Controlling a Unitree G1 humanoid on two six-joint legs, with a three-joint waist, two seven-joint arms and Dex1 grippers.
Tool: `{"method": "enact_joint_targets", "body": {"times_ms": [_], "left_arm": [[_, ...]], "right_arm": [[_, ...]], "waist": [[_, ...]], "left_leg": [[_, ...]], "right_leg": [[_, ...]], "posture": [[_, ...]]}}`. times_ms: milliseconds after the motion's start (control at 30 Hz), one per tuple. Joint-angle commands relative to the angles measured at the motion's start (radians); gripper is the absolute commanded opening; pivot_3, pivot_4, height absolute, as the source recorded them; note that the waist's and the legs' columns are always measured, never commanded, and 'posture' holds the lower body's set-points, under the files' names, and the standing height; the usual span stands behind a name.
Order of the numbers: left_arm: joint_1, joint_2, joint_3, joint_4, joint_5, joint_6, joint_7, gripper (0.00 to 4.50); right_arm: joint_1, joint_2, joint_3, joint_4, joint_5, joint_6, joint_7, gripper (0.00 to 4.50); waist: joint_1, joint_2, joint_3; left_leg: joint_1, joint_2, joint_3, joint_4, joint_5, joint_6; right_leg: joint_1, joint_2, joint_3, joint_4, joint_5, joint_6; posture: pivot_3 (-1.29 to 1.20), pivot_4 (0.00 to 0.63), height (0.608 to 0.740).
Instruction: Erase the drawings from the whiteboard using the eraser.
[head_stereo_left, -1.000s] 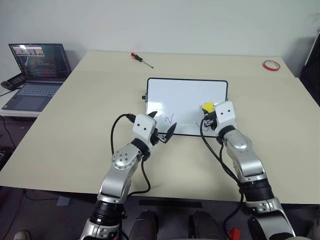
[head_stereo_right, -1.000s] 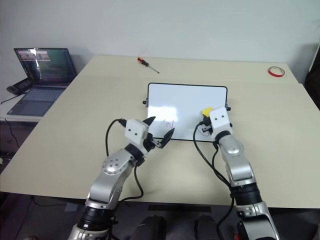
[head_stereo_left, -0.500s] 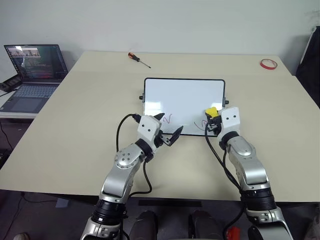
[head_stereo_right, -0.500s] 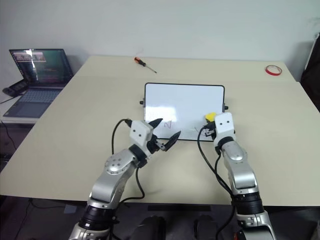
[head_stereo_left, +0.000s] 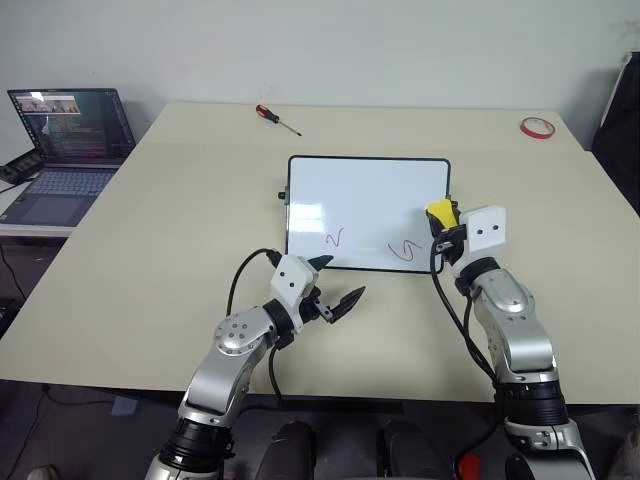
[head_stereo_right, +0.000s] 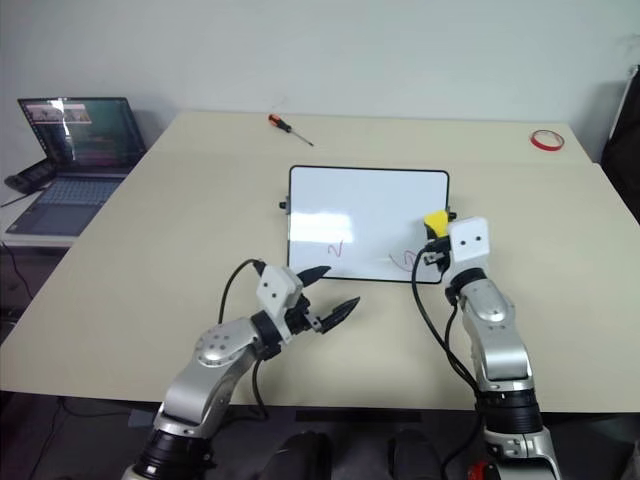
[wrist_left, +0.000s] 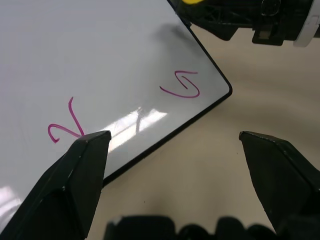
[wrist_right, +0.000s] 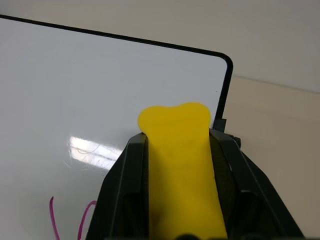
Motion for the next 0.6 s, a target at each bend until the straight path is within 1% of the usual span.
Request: {"method": "enact_joint_targets", "body": {"times_ms": [33,133,267,333,467,600], "left_arm": [[0.008,-0.003,-0.019,-0.006,0.016,-0.033,0.005,4.5],[0.005,-0.008,-0.026,-0.008,0.021,-0.035,0.013,4.5],[-0.008,-0.017,-0.027,-0.019,0.03,-0.03,0.029,4.5],[-0.011,-0.016,-0.021,-0.026,0.032,-0.028,0.036,4.5],[-0.006,-0.008,-0.011,-0.041,0.03,-0.021,0.043,4.5],[0.002,-0.006,-0.014,-0.056,0.028,-0.015,0.051,4.5]], "right_arm": [[-0.017,0.008,0.018,0.028,-0.007,-0.085,0.006,1.26],[-0.021,0.019,0.04,0.084,-0.018,-0.131,0.006,1.26],[-0.035,0.039,0.069,0.245,-0.033,-0.211,0.009,1.26],[-0.035,0.037,0.083,0.292,-0.037,-0.227,0.022,1.26],[-0.02,0.02,0.1,0.309,-0.055,-0.194,0.04,1.26],[0.022,0.002,0.104,0.25,-0.053,-0.142,0.063,1.26]], "waist": [[-0.001,0.0,0.0],[-0.001,0.0,0.0],[0.0,0.0,0.0],[-0.001,0.0,0.0],[-0.004,0.0,0.0],[-0.002,0.0,0.0]], "left_leg": [[0.0,0.0,0.0,0.0,0.0,0.0],[0.0,0.0,0.0,0.0,0.0,0.0],[0.0,0.0,0.0,0.0,0.0,0.0],[0.0,0.0,0.001,0.0,0.0,0.0],[0.002,0.001,0.001,0.0,0.0,0.0],[0.002,0.001,0.0,0.0,0.0,0.0]], "right_leg": [[0.0,0.0,0.0,0.0,0.0,0.0],[0.0,0.0,0.0,0.0,0.0,0.0],[0.0,0.0,0.0,0.0,0.0,0.0],[0.0,0.0,0.0,0.0,0.0,0.0],[0.001,0.001,0.001,0.001,0.0,0.0],[0.002,0.001,0.0,0.001,0.0,0.0]], "posture": [[0.0,0.15,0.74],[0.0,0.15,0.74],[0.0,0.15,0.74],[0.0,0.15,0.74],[0.0,0.15,0.74],[0.0,0.15,0.74]]}}
